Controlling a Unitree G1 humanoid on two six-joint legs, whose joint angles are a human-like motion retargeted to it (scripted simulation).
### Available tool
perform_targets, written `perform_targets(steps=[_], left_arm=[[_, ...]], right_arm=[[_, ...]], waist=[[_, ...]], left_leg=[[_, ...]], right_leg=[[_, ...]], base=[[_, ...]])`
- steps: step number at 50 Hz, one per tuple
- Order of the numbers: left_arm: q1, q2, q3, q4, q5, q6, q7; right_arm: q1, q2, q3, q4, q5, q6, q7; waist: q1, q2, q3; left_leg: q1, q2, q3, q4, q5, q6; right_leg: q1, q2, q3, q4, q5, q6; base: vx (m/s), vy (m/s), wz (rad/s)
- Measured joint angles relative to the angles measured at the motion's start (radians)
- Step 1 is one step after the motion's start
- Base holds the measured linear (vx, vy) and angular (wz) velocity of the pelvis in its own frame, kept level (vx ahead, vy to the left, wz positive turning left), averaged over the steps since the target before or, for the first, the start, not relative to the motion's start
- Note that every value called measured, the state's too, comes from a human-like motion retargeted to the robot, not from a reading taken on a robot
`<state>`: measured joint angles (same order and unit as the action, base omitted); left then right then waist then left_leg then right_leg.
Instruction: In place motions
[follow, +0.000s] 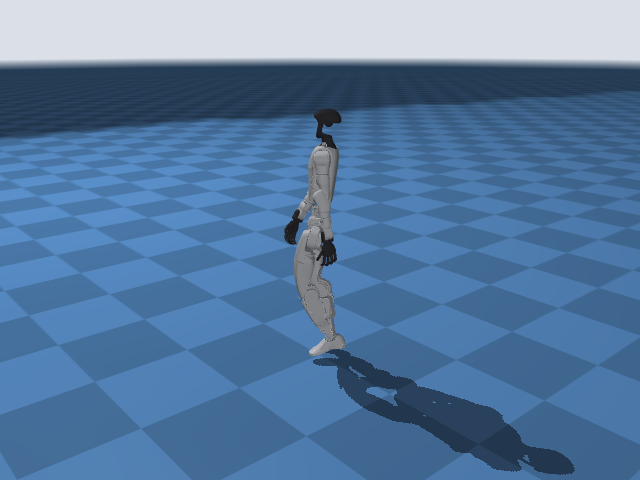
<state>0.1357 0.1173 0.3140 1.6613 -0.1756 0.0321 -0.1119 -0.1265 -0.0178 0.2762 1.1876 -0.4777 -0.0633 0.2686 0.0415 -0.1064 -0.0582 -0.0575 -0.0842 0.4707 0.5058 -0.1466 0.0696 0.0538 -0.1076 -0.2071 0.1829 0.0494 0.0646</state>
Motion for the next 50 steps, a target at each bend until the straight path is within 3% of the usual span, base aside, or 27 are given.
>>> perform_targets(steps=[2, 3, 5, 7, 9, 12, 15, 18, 20, 22, 26, 30, 32, 33, 35, 37, 38, 40, 45, 50], left_arm=[[-0.095, 0.003, -0.127, -0.028, 0.039, -0.005, 0.044], [-0.152, -0.001, -0.193, -0.061, 0.051, 0.003, 0.047], [-0.306, -0.005, -0.261, -0.168, 0.085, 0.022, -0.004], [-0.472, 0.028, -0.288, -0.306, 0.103, -0.015, -0.079], [-0.656, 0.101, -0.303, -0.439, 0.101, -0.039, -0.121], [-0.846, 0.176, -0.239, -0.604, 0.128, -0.066, -0.065], [-0.921, 0.181, -0.229, -0.722, 0.052, -0.131, -0.031], [-0.923, 0.167, -0.247, -0.778, -0.022, -0.15, -0.069], [-0.913, 0.132, -0.262, -0.801, -0.02, -0.147, -0.097], [-0.9, 0.115, -0.287, -0.812, -0.019, -0.145, -0.108], [-0.802, 0.088, -0.313, -0.776, -0.01, -0.149, -0.098], [-0.617, 0.037, -0.289, -0.641, 0.041, -0.121, -0.131], [-0.512, 0.001, -0.269, -0.542, 0.076, -0.104, -0.151], [-0.465, -0.013, -0.264, -0.492, 0.086, -0.089, -0.159], [-0.377, -0.029, -0.249, -0.398, 0.097, -0.053, -0.169], [-0.301, -0.026, -0.218, -0.307, 0.12, -0.022, -0.172], [-0.266, -0.027, -0.2, -0.262, 0.141, -0.008, -0.168], [-0.214, -0.021, -0.168, -0.165, 0.181, 0.015, -0.14], [-0.085, -0.001, -0.045, -0.03, 0.157, 0.046, -0.103], [0.001, -0.019, 0.101, 0.022, 0.093, 0.067, -0.086]], right_arm=[[0.149, -0.059, -0.057, 0.075, -0.025, 0.014, 0.005], [0.205, -0.094, -0.096, 0.12, -0.034, 0.015, -0.008], [0.258, -0.16, -0.197, 0.212, -0.052, 0.033, -0.064], [0.295, -0.21, -0.29, 0.26, 0.002, 0.059, -0.15], [0.299, -0.257, -0.379, 0.326, 0.112, 0.061, -0.185], [0.276, -0.317, -0.478, 0.466, 0.251, 0.105, -0.171], [0.349, -0.367, -0.537, 0.512, 0.38, 0.145, -0.184], [0.466, -0.376, -0.545, 0.512, 0.474, 0.147, -0.244], [0.507, -0.359, -0.561, 0.512, 0.492, 0.143, -0.281], [0.488, -0.327, -0.565, 0.512, 0.484, 0.135, -0.28], [0.399, -0.262, -0.525, 0.473, 0.421, 0.122, -0.151], [0.325, -0.201, -0.417, 0.347, 0.344, 0.112, -0.056], [0.28, -0.174, -0.354, 0.284, 0.292, 0.113, -0.075], [0.253, -0.162, -0.328, 0.253, 0.264, 0.112, -0.085], [0.19, -0.139, -0.267, 0.195, 0.217, 0.107, -0.099], [0.124, -0.107, -0.207, 0.141, 0.19, 0.105, -0.074], [0.091, -0.092, -0.19, 0.121, 0.186, 0.102, -0.053], [0.017, -0.071, -0.17, 0.084, 0.188, 0.095, -0.017], [-0.131, -0.041, -0.083, -0.08, 0.171, 0.086, 0.031], [-0.169, -0.048, -0.014, -0.154, 0.133, 0.042, -0.024]], waist=[[-0.074, 0.059, -0.04], [-0.147, 0.087, -0.061], [-0.235, 0.156, -0.072], [-0.322, 0.154, 0.022], [-0.338, 0.141, 0.145], [-0.461, 0.164, 0.252], [-0.529, 0.187, 0.26], [-0.522, 0.194, 0.181], [-0.477, 0.192, 0.137], [-0.434, 0.172, 0.137], [-0.372, 0.156, 0.138], [-0.32, 0.17, 0.092], [-0.277, 0.166, 0.062], [-0.261, 0.148, 0.046], [-0.214, 0.117, 0.023], [-0.153, 0.074, 0.015], [-0.126, 0.059, 0.009], [-0.061, 0.048, 0.003], [-0.089, 0.031, 0.039], [-0.178, 0.041, 0.026]], left_leg=[[0.13, -0.023, -0.039, -0.265, -0.179, -0.01], [0.165, 0.011, 0.008, -0.339, -0.204, 0.008], [0.059, 0.043, -0.211, -0.382, -0.186, 0.002], [0.062, 0.035, -0.234, -0.392, -0.19, 0.036], [0.095, 0.014, -0.173, -0.41, -0.181, 0.08], [0.057, 0.034, -0.199, -0.378, -0.175, 0.123], [0.027, 0.052, -0.183, -0.362, -0.173, 0.151], [0.006, 0.041, -0.19, -0.358, -0.175, 0.16], [0.0, 0.029, -0.194, -0.365, -0.174, 0.159], [0.025, 0.017, -0.191, -0.385, -0.171, 0.148], [0.076, 0.021, -0.174, -0.423, -0.164, 0.117], [0.112, 0.038, -0.149, -0.456, -0.167, 0.082], [0.126, 0.023, -0.138, -0.468, -0.172, 0.076], [0.128, -0.002, -0.137, -0.471, -0.175, 0.076], [0.126, -0.033, -0.106, -0.468, -0.185, 0.07], [0.142, -0.058, -0.065, -0.467, -0.194, 0.064], [0.14, -0.064, -0.056, -0.461, -0.196, 0.06], [0.121, -0.051, -0.033, -0.446, -0.193, 0.05], [0.132, -0.027, -0.013, -0.458, -0.182, 0.025], [0.132, -0.007, -0.034, -0.47, -0.164, 0.007]], right_leg=[[-0.017, 0.054, -0.069, 0.079, 0.02, 0.004], [-0.048, 0.06, -0.144, 0.159, 0.083, 0.016], [-0.288, -0.015, -0.234, 0.529, 0.306, 0.056], [-0.535, -0.095, -0.136, 0.881, 0.377, 0.014], [-0.743, -0.159, -0.064, 1.212, 0.264, -0.055], [-1.043, -0.167, -0.006, 1.491, 0.201, -0.059], [-1.277, -0.126, 0.005, 1.604, 0.135, -0.065], [-1.368, -0.116, 0.007, 1.594, 0.11, -0.08], [-1.341, -0.134, 0.001, 1.56, 0.09, -0.099], [-1.223, -0.153, 0.001, 1.5, 0.096, -0.093], [-0.857, -0.181, -0.054, 1.276, 0.114, -0.07], [-0.477, -0.099, -0.062, 0.844, 0.154, -0.041], [-0.291, -0.039, -0.016, 0.526, 0.208, 0.025], [-0.196, -0.024, 0.01, 0.348, 0.238, 0.099], [-0.05, -0.035, -0.05, 0.099, 0.025, 0.107], [-0.003, -0.015, -0.056, -0.025, -0.009, 0.036], [0.003, -0.039, -0.032, -0.065, 0.024, 0.084], [0.002, -0.053, 0.01, -0.115, 0.064, 0.115], [-0.02, -0.041, 0.004, -0.103, 0.063, 0.092], [-0.007, -0.033, -0.056, -0.11, 0.057, 0.088]], base=[[0.38, 0.25, 1.64], [0.12, 0.2, 2.51], [-0.27, 0.16, 2.05], [-0.53, 0.26, 0.8], [-0.6, 0.38, -0.13], [-0.46, 0.34, 0.69], [0.05, 0.1, 0.42], [0.34, -0.11, -0.05], [0.23, -0.11, -0.32], [0.02, -0.11, -0.34], [0.03, -0.09, -0.38], [0.12, -0.08, -0.37], [0.1, -0.1, -0.44], [0.01, -0.13, -0.4], [-0.05, -0.16, -0.71], [-0.1, -0.25, -0.95], [-0.11, -0.29, -0.79], [-0.17, -0.24, -0.54], [-0.21, -0.22, -0.05], [-0.06, -0.03, 0.48]])
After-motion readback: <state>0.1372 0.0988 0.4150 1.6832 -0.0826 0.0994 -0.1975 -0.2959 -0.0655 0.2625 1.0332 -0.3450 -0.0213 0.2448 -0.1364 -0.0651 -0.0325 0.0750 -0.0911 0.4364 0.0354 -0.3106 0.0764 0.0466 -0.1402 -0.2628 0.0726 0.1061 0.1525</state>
